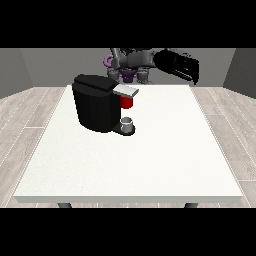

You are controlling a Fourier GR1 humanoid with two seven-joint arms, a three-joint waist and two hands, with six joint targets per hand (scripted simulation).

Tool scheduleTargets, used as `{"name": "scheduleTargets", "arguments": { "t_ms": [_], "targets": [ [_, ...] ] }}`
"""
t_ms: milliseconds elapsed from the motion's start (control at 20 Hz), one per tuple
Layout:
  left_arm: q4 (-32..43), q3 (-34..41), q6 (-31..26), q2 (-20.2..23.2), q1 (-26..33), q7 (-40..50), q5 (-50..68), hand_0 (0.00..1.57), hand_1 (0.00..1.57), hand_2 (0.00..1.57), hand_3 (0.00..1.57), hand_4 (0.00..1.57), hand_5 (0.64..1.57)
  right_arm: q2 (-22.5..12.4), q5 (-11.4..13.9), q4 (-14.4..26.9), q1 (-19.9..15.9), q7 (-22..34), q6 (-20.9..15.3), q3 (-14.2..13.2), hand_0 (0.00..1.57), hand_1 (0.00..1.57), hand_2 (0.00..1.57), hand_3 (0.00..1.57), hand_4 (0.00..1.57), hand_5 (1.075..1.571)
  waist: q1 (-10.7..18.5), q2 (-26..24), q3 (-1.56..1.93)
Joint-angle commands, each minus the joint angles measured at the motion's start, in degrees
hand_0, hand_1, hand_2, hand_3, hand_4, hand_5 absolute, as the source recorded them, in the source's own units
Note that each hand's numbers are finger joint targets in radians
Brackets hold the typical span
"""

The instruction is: Insert the coffee pod into the coffee machine and close the lid

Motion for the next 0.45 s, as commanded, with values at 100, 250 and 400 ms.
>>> {"name": "scheduleTargets", "arguments": {
  "t_ms": [100,250,400],
  "targets": [
    [-0.1,2.8,-0.1,1.7,1.8,-0.4,1.6,0.00,0.00,0.00,0.00,0.32,1.571,6.5,-0.4,-0.6,2.7,-10.1,0.7,4.9,0.00,0.00,0.00,0.00,0.00,1.571,-5.4,-2.6,-0.28],
    [1.4,2.8,0.9,1.5,7.3,-2.5,0.6,0.00,0.00,0.00,0.00,0.26,1.571,10.5,-1.5,-1.9,5.0,-11.6,1.3,7.4,0.00,0.00,0.00,0.00,0.18,1.571,-8.9,-6.2,-0.30],
    [1.2,4.0,0.4,2.1,10.4,-1.7,2.0,0.00,0.00,0.00,0.00,0.27,1.571,15.9,0.3,-1.9,10.4,-14.6,-0.9,11.5,0.00,0.00,0.00,0.00,0.26,1.571,-11.0,-10.2,-0.30]
  ]
}}
